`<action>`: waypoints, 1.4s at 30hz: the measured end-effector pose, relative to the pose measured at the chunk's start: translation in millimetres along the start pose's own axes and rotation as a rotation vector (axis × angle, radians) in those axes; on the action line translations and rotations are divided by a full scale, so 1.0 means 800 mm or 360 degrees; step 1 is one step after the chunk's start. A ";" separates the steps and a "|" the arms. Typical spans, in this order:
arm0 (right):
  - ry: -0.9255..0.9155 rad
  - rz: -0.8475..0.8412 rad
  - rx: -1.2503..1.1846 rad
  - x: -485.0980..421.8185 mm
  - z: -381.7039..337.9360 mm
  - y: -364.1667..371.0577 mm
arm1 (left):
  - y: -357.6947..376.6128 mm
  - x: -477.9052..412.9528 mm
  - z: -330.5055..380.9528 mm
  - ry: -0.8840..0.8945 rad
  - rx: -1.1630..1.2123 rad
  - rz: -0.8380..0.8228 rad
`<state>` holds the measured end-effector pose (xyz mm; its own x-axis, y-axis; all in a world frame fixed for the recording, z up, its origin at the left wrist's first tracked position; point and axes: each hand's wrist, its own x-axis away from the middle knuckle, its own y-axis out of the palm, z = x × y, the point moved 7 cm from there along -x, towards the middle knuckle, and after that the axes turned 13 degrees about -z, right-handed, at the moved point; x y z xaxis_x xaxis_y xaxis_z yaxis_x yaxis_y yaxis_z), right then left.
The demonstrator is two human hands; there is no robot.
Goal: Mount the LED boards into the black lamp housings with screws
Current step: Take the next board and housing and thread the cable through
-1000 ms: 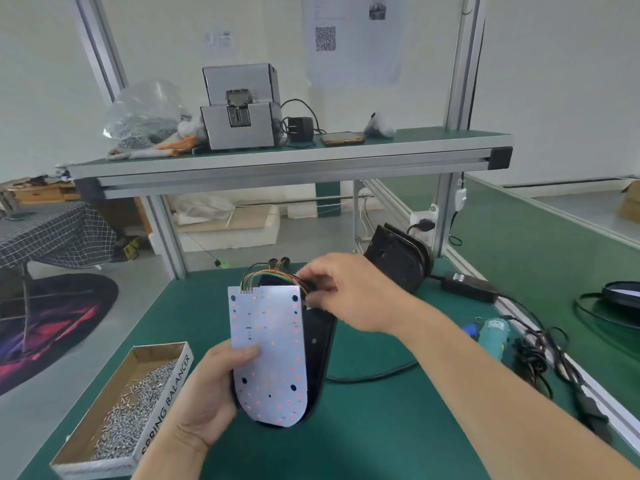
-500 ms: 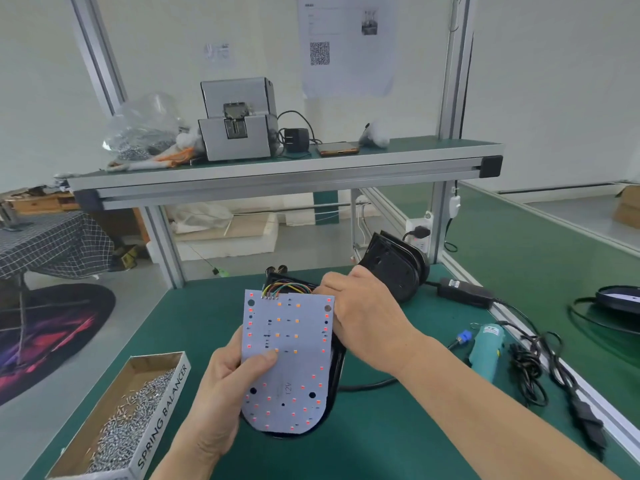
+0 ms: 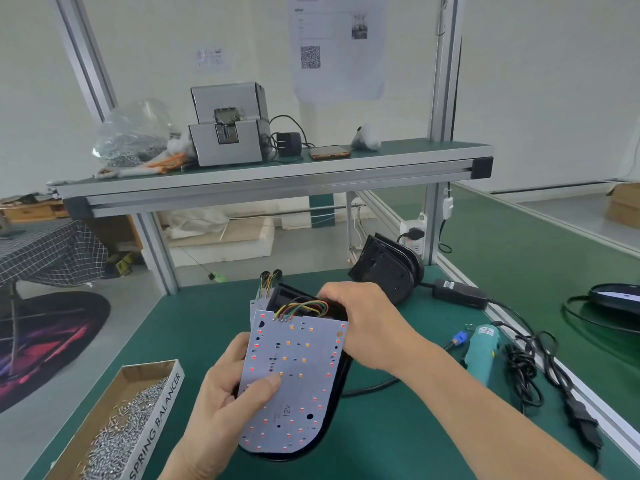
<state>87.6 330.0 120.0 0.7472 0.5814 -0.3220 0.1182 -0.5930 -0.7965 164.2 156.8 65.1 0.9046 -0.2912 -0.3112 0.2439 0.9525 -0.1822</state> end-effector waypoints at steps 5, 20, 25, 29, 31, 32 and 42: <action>-0.0021 -0.0010 -0.0069 -0.002 0.004 -0.003 | 0.013 -0.002 0.015 0.0104 -0.0155 -0.0064; 0.0055 -0.0388 -0.0989 -0.003 0.024 0.020 | -0.006 -0.009 -0.002 0.0009 -0.0200 0.0001; 0.0024 -0.0361 -0.0811 -0.003 0.020 0.025 | -0.008 -0.008 -0.013 -0.0013 -0.0085 -0.0065; -0.0083 -0.0208 -0.0649 -0.002 0.016 0.018 | -0.010 -0.006 -0.017 -0.0021 -0.0056 -0.0098; -0.0160 -0.0060 -0.0575 -0.001 0.012 0.017 | -0.008 -0.005 -0.013 0.0010 -0.0105 -0.0089; -0.0183 -0.0013 -0.0597 -0.001 0.010 0.019 | -0.006 -0.005 -0.011 0.0035 -0.0125 -0.0080; 0.0115 -0.0085 -0.0809 -0.006 0.026 0.032 | 0.009 -0.003 0.000 0.0102 0.0004 -0.0119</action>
<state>73.7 323.5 90.4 0.7726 0.5890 -0.2368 0.4473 -0.7697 -0.4555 163.9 164.3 64.2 0.8598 -0.3664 -0.3557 0.3108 0.9281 -0.2049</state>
